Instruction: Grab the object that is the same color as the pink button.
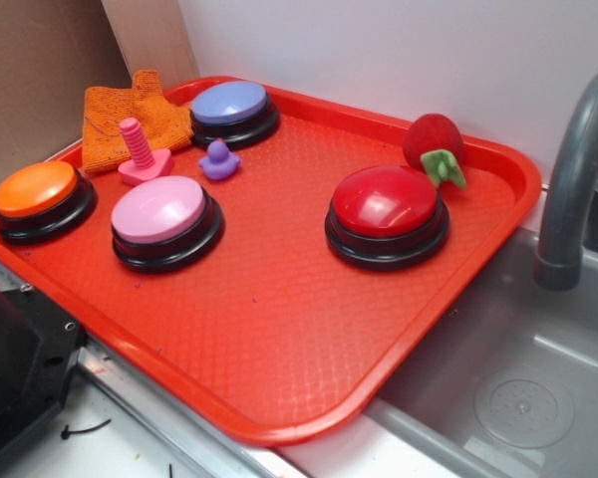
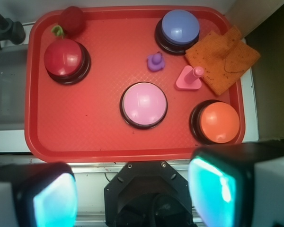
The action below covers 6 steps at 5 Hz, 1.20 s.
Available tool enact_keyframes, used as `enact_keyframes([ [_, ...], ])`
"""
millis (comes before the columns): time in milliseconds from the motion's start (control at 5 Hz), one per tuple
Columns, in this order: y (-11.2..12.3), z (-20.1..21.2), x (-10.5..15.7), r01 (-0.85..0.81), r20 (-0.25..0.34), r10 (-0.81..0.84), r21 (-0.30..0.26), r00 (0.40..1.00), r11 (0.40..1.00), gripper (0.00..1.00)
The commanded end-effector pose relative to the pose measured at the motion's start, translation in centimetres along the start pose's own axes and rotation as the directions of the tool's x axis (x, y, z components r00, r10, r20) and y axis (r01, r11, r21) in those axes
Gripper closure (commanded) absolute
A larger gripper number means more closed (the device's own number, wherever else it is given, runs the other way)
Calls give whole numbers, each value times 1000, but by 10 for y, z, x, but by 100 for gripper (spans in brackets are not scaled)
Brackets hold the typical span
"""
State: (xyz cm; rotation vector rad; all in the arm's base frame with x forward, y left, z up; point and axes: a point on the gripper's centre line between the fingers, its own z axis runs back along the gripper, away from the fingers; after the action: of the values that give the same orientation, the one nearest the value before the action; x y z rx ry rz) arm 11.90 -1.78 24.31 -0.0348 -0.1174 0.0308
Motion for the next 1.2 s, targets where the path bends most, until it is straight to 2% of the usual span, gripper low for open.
enact_keyframes([
  [0, 0, 0, 0, 0, 0, 0, 0, 1000, 1000, 0],
  [200, 16, -23, 24, -195, 57, 197, -52, 979, 980, 0],
  [400, 41, -47, 36, -338, 86, 340, -34, 936, 940, 0],
  [600, 68, -74, 47, -414, 50, 414, -11, 909, 910, 0],
  [800, 79, -90, 54, -485, 79, 484, 3, 872, 874, 0],
  [1000, 93, -105, 60, -532, 61, 530, 27, 846, 847, 0],
])
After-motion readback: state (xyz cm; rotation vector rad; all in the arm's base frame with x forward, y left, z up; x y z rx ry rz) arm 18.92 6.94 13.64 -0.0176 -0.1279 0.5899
